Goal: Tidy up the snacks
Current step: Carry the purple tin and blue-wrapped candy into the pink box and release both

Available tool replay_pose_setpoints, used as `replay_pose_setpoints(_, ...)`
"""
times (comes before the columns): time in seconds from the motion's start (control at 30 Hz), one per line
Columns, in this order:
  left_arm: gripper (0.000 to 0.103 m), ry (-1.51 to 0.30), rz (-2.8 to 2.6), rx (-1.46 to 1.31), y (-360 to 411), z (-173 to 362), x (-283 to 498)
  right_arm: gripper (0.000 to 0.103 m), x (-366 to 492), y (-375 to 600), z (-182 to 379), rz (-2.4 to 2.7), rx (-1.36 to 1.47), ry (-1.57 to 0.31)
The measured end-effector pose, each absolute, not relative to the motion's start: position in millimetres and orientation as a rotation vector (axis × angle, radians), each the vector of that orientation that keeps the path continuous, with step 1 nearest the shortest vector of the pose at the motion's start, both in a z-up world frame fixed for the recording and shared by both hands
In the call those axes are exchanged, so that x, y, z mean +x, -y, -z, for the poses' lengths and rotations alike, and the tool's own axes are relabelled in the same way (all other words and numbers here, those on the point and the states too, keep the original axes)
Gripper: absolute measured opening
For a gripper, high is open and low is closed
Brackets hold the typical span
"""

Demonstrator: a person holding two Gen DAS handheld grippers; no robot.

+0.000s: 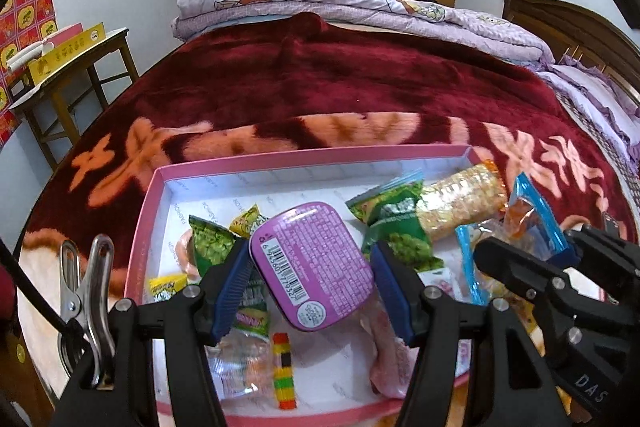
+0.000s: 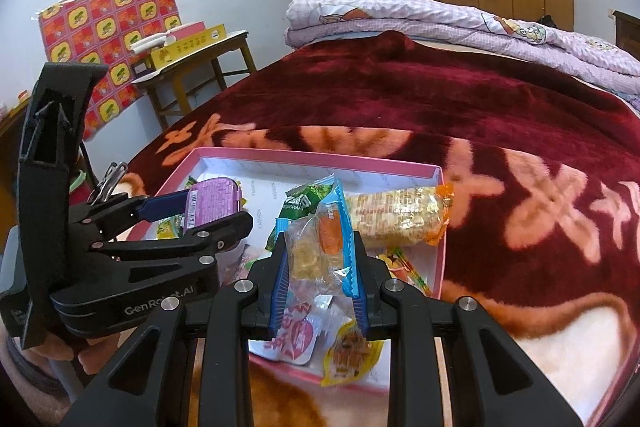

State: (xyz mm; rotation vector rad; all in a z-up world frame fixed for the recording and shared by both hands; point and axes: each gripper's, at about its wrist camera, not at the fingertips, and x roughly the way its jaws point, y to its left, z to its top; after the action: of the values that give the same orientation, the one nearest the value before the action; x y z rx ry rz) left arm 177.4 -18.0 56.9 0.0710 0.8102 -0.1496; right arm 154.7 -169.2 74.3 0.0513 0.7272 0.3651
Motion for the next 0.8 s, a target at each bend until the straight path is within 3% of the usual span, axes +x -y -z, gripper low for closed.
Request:
replay_pose_setpoints(0.5, 0.064, -0.816, 0.154, 0.067, 23.7, -44.1, 195.6, 0.028, 166.9, 161.7, -61.1, -0.342, 0.018, -0.740)
replay_pose_setpoints(0.8, 0.067, -0.822, 0.148, 0.044, 22.6, -45.0, 199.8, 0.035, 171.7, 164.8, -56.9, -0.324, 0.037, -0.757)
